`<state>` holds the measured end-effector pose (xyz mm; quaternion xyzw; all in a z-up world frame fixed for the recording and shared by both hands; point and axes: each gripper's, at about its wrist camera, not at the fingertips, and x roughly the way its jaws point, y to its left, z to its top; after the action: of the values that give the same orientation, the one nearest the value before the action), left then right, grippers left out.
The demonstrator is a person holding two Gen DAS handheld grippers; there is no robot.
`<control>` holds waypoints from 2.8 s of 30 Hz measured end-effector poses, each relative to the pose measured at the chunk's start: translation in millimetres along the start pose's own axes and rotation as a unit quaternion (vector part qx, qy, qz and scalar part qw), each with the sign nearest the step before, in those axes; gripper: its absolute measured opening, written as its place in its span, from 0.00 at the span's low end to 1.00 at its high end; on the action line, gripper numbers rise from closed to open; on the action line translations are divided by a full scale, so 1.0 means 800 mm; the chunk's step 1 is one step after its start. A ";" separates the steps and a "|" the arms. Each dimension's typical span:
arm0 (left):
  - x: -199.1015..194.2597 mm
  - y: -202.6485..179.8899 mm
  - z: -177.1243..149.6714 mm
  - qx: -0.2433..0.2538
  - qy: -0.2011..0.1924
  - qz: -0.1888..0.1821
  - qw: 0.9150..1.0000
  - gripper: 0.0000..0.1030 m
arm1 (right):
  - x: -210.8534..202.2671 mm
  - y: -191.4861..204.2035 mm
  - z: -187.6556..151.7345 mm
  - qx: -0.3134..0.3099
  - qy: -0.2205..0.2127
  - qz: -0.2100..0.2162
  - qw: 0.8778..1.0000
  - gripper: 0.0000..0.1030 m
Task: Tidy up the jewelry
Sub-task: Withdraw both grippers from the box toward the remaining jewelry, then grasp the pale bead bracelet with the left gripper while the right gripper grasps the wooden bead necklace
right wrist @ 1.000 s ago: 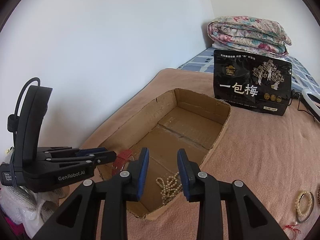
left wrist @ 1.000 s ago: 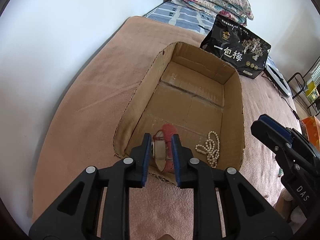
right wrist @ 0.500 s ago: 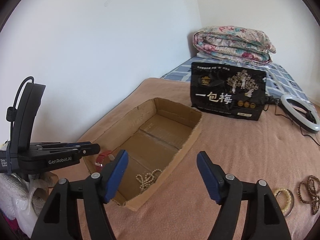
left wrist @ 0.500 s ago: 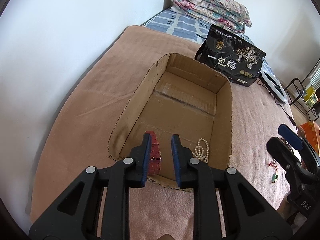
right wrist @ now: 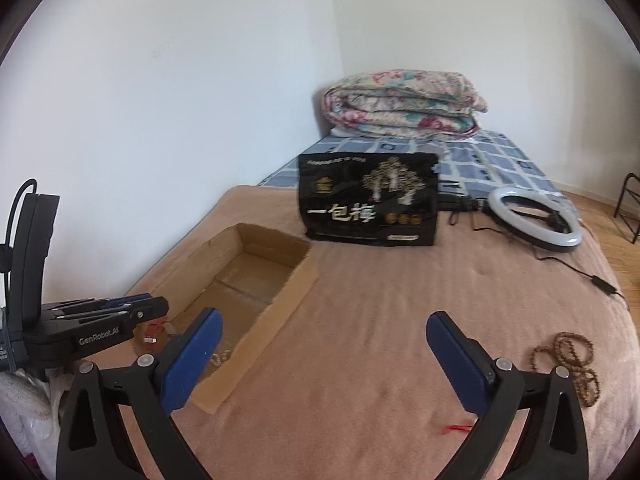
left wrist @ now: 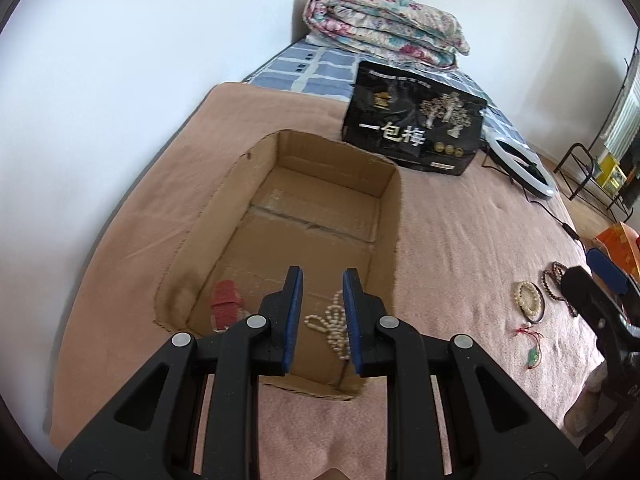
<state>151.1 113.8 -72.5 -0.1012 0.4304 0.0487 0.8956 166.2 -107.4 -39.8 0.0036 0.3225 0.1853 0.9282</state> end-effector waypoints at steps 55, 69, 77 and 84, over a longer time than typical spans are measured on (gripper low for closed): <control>0.111 -0.251 -0.032 0.054 0.131 -0.176 0.974 0.19 | -0.018 -0.342 -0.051 0.138 0.104 -0.133 0.976 1.00; 0.184 -0.294 -0.036 0.049 0.166 -0.170 0.970 0.19 | 0.026 -0.373 -0.074 0.147 0.146 -0.137 0.969 0.97; 0.203 -0.297 -0.032 0.048 0.173 -0.167 0.970 0.19 | 0.045 -0.374 -0.075 0.138 0.156 -0.137 0.968 0.95; 0.208 -0.307 -0.034 0.064 0.178 -0.168 0.967 0.19 | 0.051 -0.381 -0.077 0.142 0.159 -0.141 0.967 0.94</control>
<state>277.5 -131.6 -184.6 -0.1220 0.5622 -0.1488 0.8043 262.7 -383.8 -151.2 0.0600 0.4862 0.0031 0.8718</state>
